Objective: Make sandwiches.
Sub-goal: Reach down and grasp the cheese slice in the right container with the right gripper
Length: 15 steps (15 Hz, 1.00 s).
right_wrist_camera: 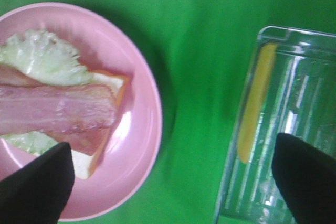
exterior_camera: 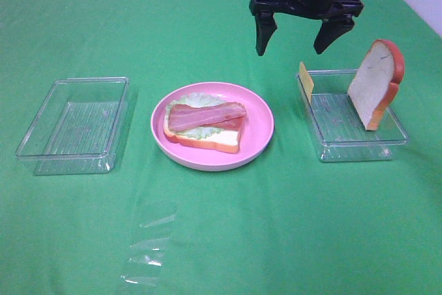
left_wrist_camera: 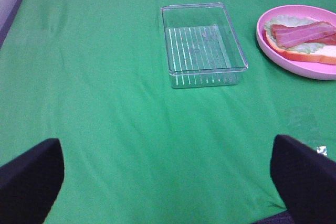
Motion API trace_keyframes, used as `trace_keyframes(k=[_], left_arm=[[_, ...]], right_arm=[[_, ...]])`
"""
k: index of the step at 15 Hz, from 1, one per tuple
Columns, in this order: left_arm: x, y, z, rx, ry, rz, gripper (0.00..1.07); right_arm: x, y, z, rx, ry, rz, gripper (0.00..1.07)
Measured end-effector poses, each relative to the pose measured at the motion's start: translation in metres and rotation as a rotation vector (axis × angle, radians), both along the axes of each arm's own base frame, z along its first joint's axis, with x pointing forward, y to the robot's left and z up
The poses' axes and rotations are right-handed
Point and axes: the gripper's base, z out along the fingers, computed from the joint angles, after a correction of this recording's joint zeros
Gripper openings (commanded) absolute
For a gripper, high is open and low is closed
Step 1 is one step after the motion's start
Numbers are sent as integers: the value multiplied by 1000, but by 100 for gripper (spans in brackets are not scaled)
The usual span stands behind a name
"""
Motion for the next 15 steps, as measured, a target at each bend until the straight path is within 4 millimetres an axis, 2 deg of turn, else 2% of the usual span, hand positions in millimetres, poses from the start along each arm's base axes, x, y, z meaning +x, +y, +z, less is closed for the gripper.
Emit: trace_keyframes(k=[2, 6, 10, 11, 12, 15], left_arm=[[0, 0, 0, 0, 0, 0, 100], [0, 0, 0, 0, 0, 0, 100], [0, 0, 0, 0, 0, 0, 100], [0, 0, 0, 0, 0, 0, 100], [0, 0, 0, 0, 0, 0, 100], [0, 0, 0, 0, 0, 0, 100]], right_arm=[[9, -18, -10, 6, 11, -46, 98], [20, -26, -43, 23, 74, -86, 98], [26, -37, -60, 44, 106, -133, 92], [27, -36, -66, 48, 120, -136, 84], [27, -36, -68, 51, 124, -137, 81], [27, -36, -69, 50, 127, -138, 55]])
